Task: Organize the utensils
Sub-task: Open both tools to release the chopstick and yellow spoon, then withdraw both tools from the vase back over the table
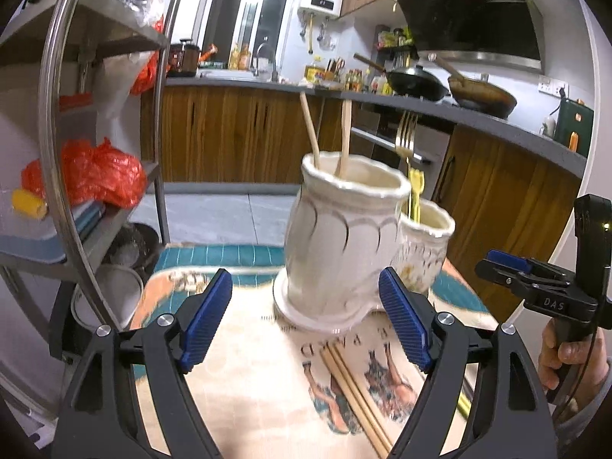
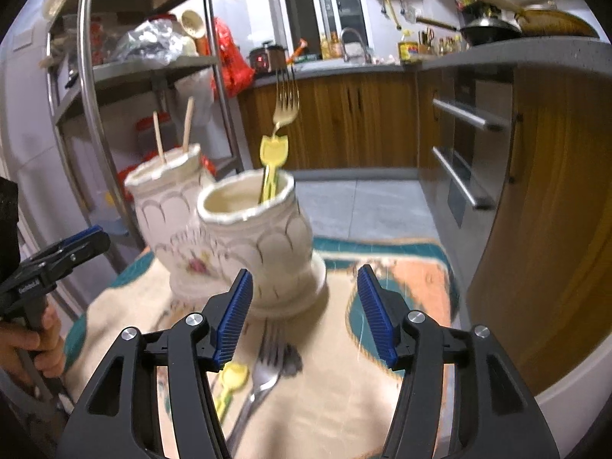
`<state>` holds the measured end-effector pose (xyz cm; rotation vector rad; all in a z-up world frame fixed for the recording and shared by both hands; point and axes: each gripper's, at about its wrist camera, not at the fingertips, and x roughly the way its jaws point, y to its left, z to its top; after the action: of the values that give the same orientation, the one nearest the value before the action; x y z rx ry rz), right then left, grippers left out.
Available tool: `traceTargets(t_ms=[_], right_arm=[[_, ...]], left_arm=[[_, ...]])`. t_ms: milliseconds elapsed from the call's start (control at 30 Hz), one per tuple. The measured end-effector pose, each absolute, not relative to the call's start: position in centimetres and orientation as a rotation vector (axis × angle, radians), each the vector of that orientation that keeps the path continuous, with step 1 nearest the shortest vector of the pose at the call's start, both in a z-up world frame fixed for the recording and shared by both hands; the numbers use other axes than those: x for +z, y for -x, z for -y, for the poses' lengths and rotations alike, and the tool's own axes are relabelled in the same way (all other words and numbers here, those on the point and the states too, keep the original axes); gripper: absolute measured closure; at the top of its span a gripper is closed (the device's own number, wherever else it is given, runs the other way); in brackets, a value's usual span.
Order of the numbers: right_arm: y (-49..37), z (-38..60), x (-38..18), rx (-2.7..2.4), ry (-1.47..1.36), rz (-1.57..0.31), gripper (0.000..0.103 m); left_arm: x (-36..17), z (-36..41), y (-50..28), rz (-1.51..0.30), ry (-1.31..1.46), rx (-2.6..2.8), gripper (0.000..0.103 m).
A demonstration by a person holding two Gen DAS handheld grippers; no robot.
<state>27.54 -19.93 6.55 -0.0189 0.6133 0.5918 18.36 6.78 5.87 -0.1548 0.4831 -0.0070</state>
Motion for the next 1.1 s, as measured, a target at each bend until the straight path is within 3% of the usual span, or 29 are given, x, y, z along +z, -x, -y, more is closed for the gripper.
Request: traceTargets(t_ms=[400, 700, 933, 1100], right_arm=[[-26.8, 20.2, 2.4, 0.627, 0.054, -0.813, 0.044], [-24.7, 20.0, 1.8, 0.716, 0.07, -0.878, 0.05], [-23.9, 18.7, 1.4, 0.764, 0.126, -0.913, 0.068], [-23.5, 18.1, 1.2, 0.801, 0.156, -0.929, 0.074]], left_arm=[[2.2, -5.8, -17.4, -0.633, 0.124, -0.028, 0.027], [-0.4, -4.4, -17.3, -0.764, 0.065, -0.081, 0.041], [-1.0, -3.0, -17.1, -0.801, 0.017, -0.113, 0.045], [-1.2, -2.5, -17.1, -0.808, -0.013, -0.113, 0.048]])
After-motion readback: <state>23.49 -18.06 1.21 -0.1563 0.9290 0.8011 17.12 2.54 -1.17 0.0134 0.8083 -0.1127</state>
